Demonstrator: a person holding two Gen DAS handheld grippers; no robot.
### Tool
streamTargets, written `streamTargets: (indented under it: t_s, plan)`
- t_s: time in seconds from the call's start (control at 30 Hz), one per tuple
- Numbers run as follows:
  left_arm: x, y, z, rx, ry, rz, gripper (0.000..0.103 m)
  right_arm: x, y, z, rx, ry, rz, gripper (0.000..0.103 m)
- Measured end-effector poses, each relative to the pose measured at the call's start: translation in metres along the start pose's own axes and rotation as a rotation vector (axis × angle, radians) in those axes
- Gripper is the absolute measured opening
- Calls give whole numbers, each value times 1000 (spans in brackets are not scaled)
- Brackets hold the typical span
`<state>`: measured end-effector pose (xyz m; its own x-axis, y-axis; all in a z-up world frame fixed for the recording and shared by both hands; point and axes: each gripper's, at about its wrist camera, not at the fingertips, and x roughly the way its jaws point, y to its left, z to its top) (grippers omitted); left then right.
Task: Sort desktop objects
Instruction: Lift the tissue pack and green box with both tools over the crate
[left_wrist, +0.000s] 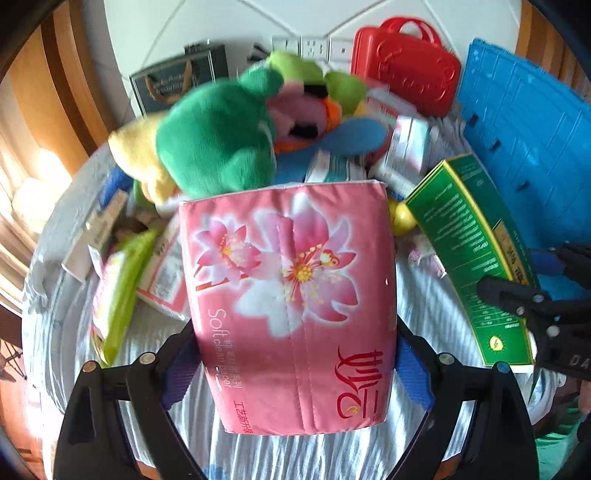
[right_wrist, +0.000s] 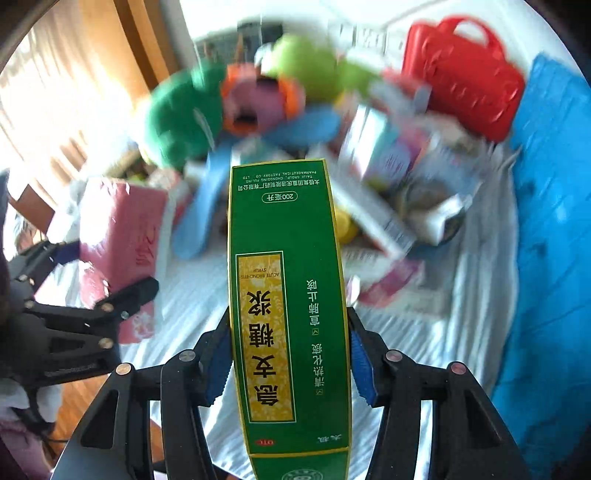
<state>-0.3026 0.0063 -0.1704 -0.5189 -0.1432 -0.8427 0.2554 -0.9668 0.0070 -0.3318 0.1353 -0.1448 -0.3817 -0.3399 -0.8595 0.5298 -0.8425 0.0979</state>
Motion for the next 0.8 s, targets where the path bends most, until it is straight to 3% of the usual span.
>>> streamTargets:
  t_s: [0.27,0.5,0.8]
  plan:
    - [-77,-6,38,87,-228,-32,92,-92,15,35,50,-288,-82,54]
    - [-133,-38,60,168,-397,-130,91,-179,6,39,113,-499,-243,54]
    - [-186,-105,90,262,-518,-253,91,-265,-41,26,220,-653,-409,54]
